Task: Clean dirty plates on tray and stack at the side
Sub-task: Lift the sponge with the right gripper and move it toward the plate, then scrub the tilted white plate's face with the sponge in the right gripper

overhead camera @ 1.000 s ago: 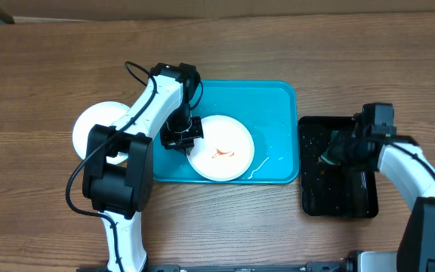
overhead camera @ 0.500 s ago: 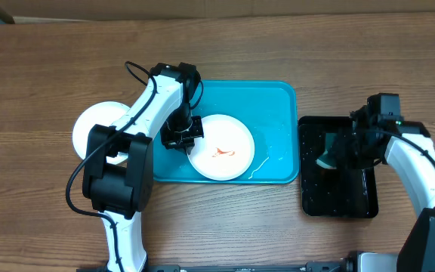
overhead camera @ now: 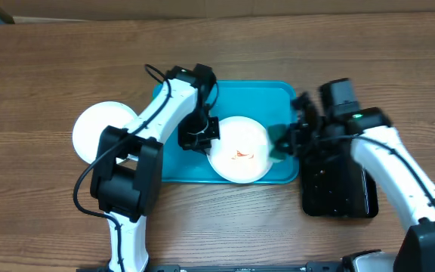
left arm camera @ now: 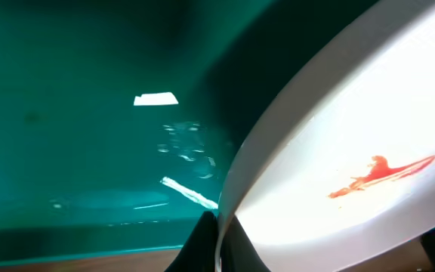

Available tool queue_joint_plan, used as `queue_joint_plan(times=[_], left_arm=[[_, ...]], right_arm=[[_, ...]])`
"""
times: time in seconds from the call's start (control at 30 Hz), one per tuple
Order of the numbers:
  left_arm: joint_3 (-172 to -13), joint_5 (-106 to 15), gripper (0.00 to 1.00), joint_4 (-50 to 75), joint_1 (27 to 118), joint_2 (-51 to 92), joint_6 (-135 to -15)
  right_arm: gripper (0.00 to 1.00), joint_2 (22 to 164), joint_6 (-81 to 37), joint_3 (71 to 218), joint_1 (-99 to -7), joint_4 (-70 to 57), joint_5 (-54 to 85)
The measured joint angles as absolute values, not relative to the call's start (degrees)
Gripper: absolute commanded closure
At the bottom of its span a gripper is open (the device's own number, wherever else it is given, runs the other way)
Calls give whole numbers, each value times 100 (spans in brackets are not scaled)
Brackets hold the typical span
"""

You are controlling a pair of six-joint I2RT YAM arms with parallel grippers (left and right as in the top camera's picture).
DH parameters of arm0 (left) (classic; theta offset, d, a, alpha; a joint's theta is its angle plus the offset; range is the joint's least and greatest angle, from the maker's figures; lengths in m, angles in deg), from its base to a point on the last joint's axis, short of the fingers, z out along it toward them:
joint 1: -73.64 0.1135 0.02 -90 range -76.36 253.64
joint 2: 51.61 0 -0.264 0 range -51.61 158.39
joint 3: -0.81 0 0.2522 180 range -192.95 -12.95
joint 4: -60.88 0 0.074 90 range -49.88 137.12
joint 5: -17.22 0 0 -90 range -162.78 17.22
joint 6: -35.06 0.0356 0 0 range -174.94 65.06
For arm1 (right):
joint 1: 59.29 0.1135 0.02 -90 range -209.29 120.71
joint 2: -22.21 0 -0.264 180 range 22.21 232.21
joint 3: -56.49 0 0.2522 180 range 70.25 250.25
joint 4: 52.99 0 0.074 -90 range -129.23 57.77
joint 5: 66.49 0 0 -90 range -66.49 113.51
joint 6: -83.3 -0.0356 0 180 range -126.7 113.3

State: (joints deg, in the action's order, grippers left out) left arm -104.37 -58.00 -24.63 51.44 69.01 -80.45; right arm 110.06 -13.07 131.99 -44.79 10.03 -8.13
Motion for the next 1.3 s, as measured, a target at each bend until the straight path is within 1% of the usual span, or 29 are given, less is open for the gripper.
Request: queue_joint_plan(times=[0.13,0.27,0.53,0.87,1.1,1.3], left_arm=[[-10437,-5776,96,-2439,4961,6901,-8050],[-10437,-5771,96,-2439,4873,6901,-8048],[-10437,-5771,96,-2439,4860,6901,-8048],[-10437,-5771,96,-2410,4832,6901,-8050],[-10437,-5778,96,-2395,4773,6901,-8050],[-10437,-5773,96,-2373,4773,6901,-8052]], right_arm=[[96,11006,-1624,13199,-3860,837,-507],[96,11118,-1958,13199,-3535,793,-225],[96,11780,-2240,13199,-3290,428,-135],[96,12147,-2365,13199,-2802,37,-175],[96,12488,-2470,13199,-2765,-16,-107],[96,12495,-2645,13229,-2770,13,254]])
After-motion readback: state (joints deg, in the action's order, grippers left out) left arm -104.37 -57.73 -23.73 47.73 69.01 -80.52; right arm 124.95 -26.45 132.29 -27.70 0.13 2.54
